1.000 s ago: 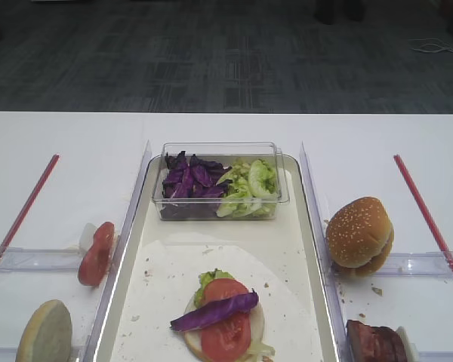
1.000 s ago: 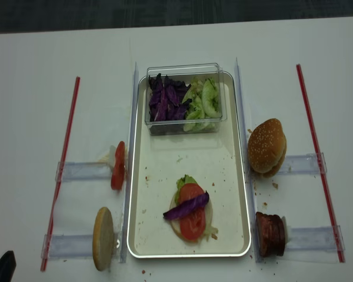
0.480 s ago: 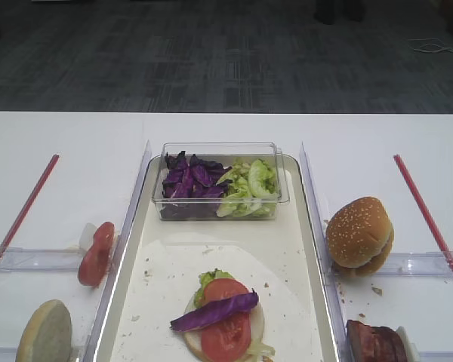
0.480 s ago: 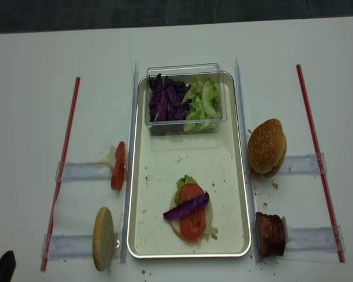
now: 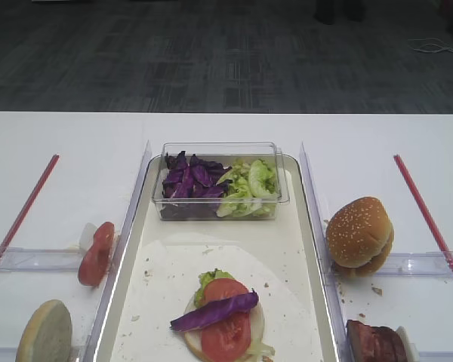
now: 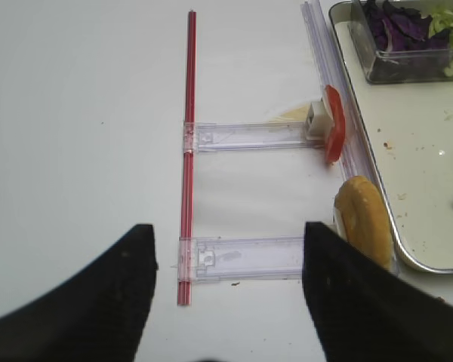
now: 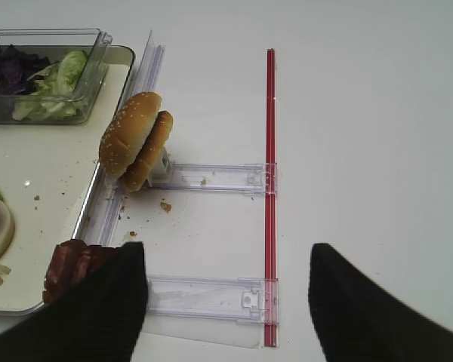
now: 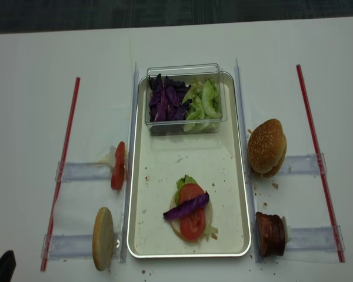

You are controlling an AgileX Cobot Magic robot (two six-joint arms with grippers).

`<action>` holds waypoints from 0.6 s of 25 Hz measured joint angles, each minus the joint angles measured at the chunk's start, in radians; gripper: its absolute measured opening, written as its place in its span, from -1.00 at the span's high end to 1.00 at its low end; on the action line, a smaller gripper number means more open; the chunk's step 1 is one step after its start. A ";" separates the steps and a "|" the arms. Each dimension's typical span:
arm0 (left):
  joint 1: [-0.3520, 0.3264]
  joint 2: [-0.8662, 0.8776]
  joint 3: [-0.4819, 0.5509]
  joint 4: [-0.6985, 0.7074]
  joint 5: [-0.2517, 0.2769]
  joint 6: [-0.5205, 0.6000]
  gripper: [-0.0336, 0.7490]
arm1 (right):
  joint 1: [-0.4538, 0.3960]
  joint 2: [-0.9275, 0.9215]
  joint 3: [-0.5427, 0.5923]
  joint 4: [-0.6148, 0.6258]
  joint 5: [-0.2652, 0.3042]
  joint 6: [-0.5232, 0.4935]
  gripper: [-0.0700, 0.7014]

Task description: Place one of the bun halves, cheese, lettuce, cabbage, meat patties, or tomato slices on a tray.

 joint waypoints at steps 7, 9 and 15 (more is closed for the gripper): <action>0.000 0.000 0.000 0.000 0.000 0.000 -0.12 | 0.000 0.000 0.000 0.000 0.000 0.000 -0.40; 0.000 0.000 0.000 0.000 0.000 0.000 -0.12 | 0.000 0.000 0.000 0.000 0.000 0.000 -0.40; 0.000 0.000 0.000 0.000 0.000 0.000 -0.12 | 0.000 0.000 0.000 0.000 0.000 0.000 -0.40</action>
